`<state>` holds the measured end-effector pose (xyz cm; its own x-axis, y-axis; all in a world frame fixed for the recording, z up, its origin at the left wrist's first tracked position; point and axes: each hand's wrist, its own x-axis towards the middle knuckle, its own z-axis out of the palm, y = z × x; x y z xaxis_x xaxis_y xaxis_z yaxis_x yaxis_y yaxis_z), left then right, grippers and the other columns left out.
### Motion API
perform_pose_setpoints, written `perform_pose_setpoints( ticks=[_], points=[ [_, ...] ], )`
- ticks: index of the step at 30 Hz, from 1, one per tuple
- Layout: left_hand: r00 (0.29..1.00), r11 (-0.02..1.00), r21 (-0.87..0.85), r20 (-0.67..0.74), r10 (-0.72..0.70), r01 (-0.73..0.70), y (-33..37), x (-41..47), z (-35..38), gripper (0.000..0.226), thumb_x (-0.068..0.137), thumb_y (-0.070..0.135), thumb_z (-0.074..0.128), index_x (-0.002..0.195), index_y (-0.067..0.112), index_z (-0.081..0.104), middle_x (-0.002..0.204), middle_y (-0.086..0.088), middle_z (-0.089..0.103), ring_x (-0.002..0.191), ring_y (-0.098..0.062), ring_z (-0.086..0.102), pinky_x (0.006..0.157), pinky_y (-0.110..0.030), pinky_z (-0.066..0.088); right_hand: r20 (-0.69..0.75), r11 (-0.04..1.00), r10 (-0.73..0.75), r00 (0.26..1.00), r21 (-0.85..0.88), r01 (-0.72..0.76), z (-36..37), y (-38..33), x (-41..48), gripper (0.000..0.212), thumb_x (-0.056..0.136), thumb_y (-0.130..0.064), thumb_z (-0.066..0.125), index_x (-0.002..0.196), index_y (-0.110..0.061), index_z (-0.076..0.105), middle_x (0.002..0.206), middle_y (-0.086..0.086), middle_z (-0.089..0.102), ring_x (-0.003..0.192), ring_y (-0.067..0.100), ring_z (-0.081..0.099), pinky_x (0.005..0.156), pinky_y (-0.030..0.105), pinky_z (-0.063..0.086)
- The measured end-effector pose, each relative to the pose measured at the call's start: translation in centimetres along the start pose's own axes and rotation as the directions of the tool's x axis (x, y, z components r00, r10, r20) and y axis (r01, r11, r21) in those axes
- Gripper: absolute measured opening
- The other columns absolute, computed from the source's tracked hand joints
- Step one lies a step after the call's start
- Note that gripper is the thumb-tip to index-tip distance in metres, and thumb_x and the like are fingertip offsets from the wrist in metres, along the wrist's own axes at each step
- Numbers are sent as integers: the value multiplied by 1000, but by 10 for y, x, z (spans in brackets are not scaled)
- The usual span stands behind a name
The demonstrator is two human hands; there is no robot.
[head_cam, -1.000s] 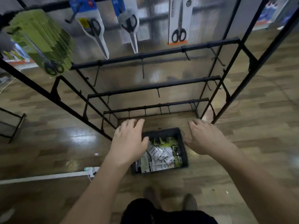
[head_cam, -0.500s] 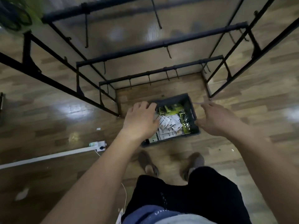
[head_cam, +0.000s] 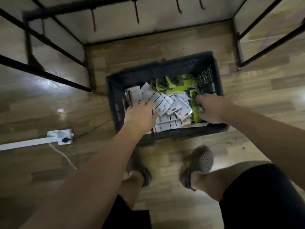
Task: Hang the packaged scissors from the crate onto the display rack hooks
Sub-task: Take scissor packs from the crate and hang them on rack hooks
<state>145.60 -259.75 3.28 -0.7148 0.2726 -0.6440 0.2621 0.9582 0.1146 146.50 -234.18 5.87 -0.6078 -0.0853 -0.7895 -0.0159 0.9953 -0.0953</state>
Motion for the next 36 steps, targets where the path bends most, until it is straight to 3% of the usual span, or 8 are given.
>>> perform_pose_setpoints(
  ticks=[5,13,19,24,27,30,33,36],
  points=[
    [995,1000,15,100,-9,7,-3,132,114,66,97,58,55,146,19,34,147,-15,45,134,-38,45,97,-51,48,8,976,-70,997,208,67,79,-4,170,50,100,-32,58,146,-18,44,138,11,59,112,29,59,90,38,51],
    [1000,992,122,29,3,-6,12,210,215,115,87,63,69,160,15,-6,163,-32,0,153,-48,4,116,-60,29,-182,930,-90,979,336,148,127,-17,308,27,94,-27,65,105,-3,65,95,14,67,83,30,62,69,44,52],
    [988,988,10,12,153,-153,6,180,180,68,96,7,56,152,15,19,160,-20,23,144,-41,30,101,-52,51,-44,770,-173,984,617,163,99,4,271,42,93,-5,57,129,-28,55,87,-3,57,54,8,57,43,21,44],
    [986,942,-305,-124,110,-143,3,113,102,13,107,24,41,119,22,43,90,-6,61,76,-27,58,67,-42,51,-11,757,-187,982,636,151,39,26,166,20,100,-25,61,107,-20,78,108,-6,73,92,4,67,90,30,53],
    [977,774,-625,-209,-35,-106,3,57,48,20,109,30,42,123,20,52,71,-8,57,58,-20,51,54,-36,37,15,657,-161,987,748,95,4,38,91,19,96,-31,65,97,-18,79,91,-4,80,104,4,67,101,29,42],
    [967,526,-841,-222,-124,-126,20,-10,-20,13,108,24,50,114,25,61,92,-17,69,75,-22,62,68,-37,49,-30,541,-161,986,833,114,-36,46,2,19,86,-24,80,100,-12,78,96,-1,80,111,11,69,110,31,44],
    [972,299,-949,-158,-172,-101,42,-85,-99,6,104,29,60,103,32,65,104,2,76,98,-20,71,91,-45,57,-136,350,-98,986,923,162,-85,45,-104,26,83,4,76,106,-8,72,93,4,80,93,14,73,88,21,56],
    [953,111,-981,-179,-245,-156,64,-164,-188,16,99,41,66,108,29,71,110,1,78,107,-29,72,97,-56,56,-278,252,60,959,933,255,-146,33,-216,22,89,-3,73,109,5,70,82,6,72,73,11,62,63,12,48]
  ],
)
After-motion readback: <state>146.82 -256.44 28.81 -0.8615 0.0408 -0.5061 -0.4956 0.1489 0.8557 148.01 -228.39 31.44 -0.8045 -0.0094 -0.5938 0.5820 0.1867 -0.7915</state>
